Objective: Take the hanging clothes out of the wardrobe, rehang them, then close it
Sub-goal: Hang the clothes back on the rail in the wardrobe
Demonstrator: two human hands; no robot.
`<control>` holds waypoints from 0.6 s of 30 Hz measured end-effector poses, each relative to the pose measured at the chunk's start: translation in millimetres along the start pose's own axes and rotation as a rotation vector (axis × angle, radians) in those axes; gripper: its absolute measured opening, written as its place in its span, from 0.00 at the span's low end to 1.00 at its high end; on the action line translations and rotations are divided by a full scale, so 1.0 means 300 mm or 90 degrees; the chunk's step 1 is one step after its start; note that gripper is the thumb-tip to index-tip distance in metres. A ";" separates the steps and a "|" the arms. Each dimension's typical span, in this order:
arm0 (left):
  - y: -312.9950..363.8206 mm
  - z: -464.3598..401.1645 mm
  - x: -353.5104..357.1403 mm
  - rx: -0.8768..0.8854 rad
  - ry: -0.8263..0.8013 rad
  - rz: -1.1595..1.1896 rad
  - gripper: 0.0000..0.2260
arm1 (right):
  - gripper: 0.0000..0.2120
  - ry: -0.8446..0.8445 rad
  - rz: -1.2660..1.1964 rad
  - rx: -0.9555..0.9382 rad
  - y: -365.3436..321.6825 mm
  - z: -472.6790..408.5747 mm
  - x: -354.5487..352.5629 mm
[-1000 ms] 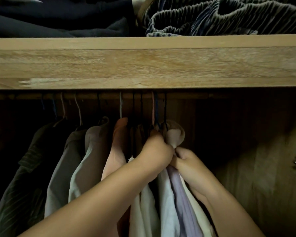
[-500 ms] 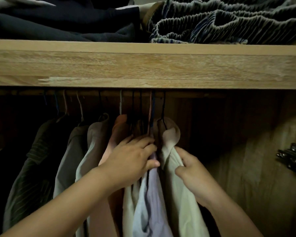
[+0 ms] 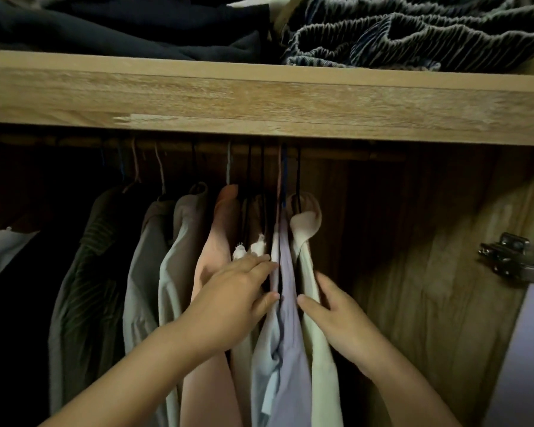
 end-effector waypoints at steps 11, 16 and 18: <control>0.151 0.222 -0.002 -0.021 0.037 0.134 0.15 | 0.26 0.046 0.276 0.118 0.115 0.265 0.039; 0.133 0.292 0.008 0.009 -0.019 0.174 0.13 | 0.21 0.125 0.308 0.115 0.114 0.373 0.082; 0.117 0.323 0.016 0.031 -0.065 0.182 0.13 | 0.19 0.144 0.319 0.110 0.107 0.415 0.112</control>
Point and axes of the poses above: each hand's wrist, its own z-axis away from the middle knuckle, its own x-axis out of the palm, y = z × x, the point moved 1 cm from there along -z, towards the middle knuckle, and after that the axes turned 11 degrees about x, right-handed, at the moved point
